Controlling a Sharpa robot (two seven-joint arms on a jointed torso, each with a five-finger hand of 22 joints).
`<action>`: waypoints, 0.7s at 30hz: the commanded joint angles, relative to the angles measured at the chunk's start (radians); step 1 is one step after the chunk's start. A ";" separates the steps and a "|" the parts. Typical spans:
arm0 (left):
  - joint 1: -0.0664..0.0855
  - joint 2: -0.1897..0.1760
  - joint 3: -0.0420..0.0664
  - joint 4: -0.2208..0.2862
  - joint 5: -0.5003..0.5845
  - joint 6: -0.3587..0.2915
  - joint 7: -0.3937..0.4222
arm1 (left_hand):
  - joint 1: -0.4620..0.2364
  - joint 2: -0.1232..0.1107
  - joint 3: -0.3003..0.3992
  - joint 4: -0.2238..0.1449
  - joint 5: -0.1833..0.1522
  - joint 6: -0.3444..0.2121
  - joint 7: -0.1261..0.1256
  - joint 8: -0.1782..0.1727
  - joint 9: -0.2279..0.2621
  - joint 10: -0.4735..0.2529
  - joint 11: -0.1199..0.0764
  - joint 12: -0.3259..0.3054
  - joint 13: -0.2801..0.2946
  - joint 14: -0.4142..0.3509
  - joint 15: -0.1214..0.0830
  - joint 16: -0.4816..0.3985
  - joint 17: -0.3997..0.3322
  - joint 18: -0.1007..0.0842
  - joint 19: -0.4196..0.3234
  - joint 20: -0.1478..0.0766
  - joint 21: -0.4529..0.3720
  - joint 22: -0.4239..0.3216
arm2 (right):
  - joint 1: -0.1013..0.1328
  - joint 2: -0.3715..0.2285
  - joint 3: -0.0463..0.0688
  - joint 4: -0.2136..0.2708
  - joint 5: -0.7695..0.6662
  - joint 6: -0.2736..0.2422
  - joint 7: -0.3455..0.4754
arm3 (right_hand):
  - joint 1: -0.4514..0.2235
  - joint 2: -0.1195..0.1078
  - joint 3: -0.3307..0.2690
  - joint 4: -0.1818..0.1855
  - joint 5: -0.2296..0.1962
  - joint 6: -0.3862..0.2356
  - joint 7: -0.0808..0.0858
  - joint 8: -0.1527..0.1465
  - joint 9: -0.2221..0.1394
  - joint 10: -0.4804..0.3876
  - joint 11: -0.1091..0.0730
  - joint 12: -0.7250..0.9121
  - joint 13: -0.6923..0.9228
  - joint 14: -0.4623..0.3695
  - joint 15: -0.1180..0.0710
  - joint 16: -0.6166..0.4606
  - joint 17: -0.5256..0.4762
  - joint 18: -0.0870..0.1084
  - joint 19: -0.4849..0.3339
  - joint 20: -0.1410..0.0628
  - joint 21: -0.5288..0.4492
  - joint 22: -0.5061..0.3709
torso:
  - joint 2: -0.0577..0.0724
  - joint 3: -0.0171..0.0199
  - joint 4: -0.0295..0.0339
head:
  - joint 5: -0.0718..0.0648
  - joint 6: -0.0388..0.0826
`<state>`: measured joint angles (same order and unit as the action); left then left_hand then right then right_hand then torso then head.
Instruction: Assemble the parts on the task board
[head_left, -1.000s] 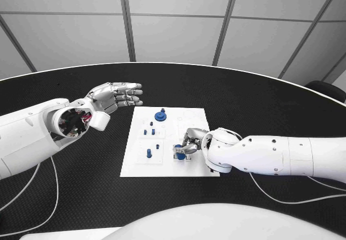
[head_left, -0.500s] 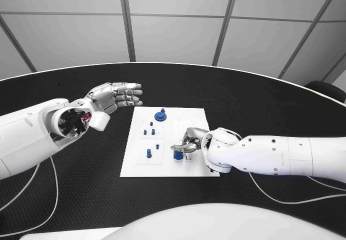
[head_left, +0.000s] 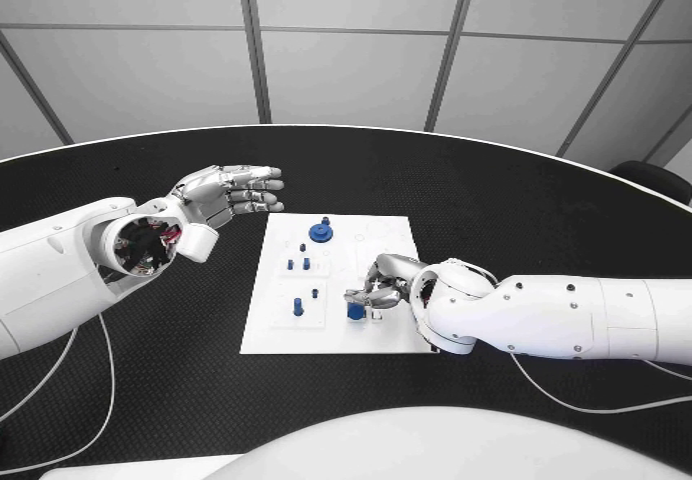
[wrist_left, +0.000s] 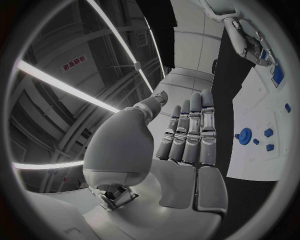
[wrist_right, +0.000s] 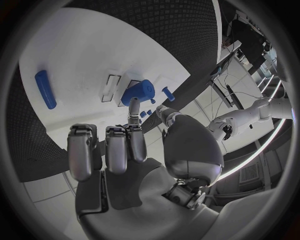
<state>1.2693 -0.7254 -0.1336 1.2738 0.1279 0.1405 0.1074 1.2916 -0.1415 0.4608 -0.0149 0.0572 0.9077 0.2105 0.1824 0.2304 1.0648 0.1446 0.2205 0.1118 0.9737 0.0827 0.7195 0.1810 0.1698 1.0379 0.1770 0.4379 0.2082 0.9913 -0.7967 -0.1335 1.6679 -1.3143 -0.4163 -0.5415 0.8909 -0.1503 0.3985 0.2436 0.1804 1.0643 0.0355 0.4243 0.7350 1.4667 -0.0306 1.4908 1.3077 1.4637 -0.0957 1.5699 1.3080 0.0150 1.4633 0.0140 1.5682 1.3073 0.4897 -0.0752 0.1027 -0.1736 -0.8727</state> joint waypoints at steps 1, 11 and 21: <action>0.000 0.000 0.000 0.000 0.000 0.001 0.000 | -0.002 0.000 0.000 0.005 -0.004 -0.007 -0.003 -0.003 -0.001 -0.004 0.000 0.006 -0.002 -0.005 0.003 -0.006 0.002 0.012 0.005 0.001 -0.003 -0.001 | 0.000 -0.025 0.000 0.028 -0.002 0.011 0.014 | 0.037 0.004 0.009 -0.026 -0.012 -0.012 0.000 0.005 -0.004 0.075 -0.005 0.004 0.226 0.107 -0.002 0.001 0.263 -0.015 0.107 -0.006 0.003 0.263 | -0.003 0.0001 -0.0021 | 0.001 0.000; -0.001 0.002 0.000 -0.004 0.000 0.002 0.000 | -0.001 0.001 0.000 0.006 -0.004 -0.007 -0.003 -0.003 -0.001 -0.005 0.000 0.007 -0.002 -0.005 0.003 -0.006 0.002 0.012 0.006 0.001 -0.004 -0.002 | -0.019 -0.063 -0.001 0.065 -0.004 0.044 0.032 | 0.066 0.000 0.018 -0.048 -0.011 -0.014 0.000 0.006 -0.008 0.075 -0.005 0.006 0.228 0.107 -0.001 0.001 0.263 -0.015 0.107 -0.006 0.003 0.263 | -0.005 0.0004 -0.0065 | -0.004 0.000; -0.001 0.000 0.000 -0.003 0.000 0.003 0.001 | -0.001 0.001 0.000 0.006 -0.004 -0.007 -0.003 -0.003 -0.001 -0.005 0.000 0.007 -0.002 -0.005 0.003 -0.006 0.002 0.012 0.006 0.001 -0.004 -0.002 | -0.023 -0.043 -0.001 0.033 -0.004 0.044 0.018 | 0.073 0.012 0.027 -0.051 -0.006 -0.011 0.000 0.008 -0.010 0.077 -0.005 0.010 0.230 0.107 -0.001 0.001 0.263 -0.015 0.107 -0.006 0.003 0.263 | -0.001 0.0006 -0.0027 | 0.000 0.000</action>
<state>1.2685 -0.7254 -0.1339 1.2708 0.1279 0.1446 0.1086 1.2916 -0.1415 0.4608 -0.0149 0.0572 0.9076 0.2105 0.1824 0.2305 1.0648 0.1446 0.2205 0.1118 0.9737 0.0826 0.7195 0.1821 0.1697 1.0379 0.1769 0.4379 0.2075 0.9683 -0.8418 -0.1342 1.7040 -1.3180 -0.3708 -0.5217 0.9608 -0.1400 0.4240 0.1958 0.1724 1.0572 0.0356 0.4282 0.7270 1.4667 -0.0304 1.4949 1.3075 1.4635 -0.0952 1.5699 1.3077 0.0149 1.4633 0.0140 1.5682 1.3073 0.4870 -0.0746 0.0998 -0.1749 -0.8727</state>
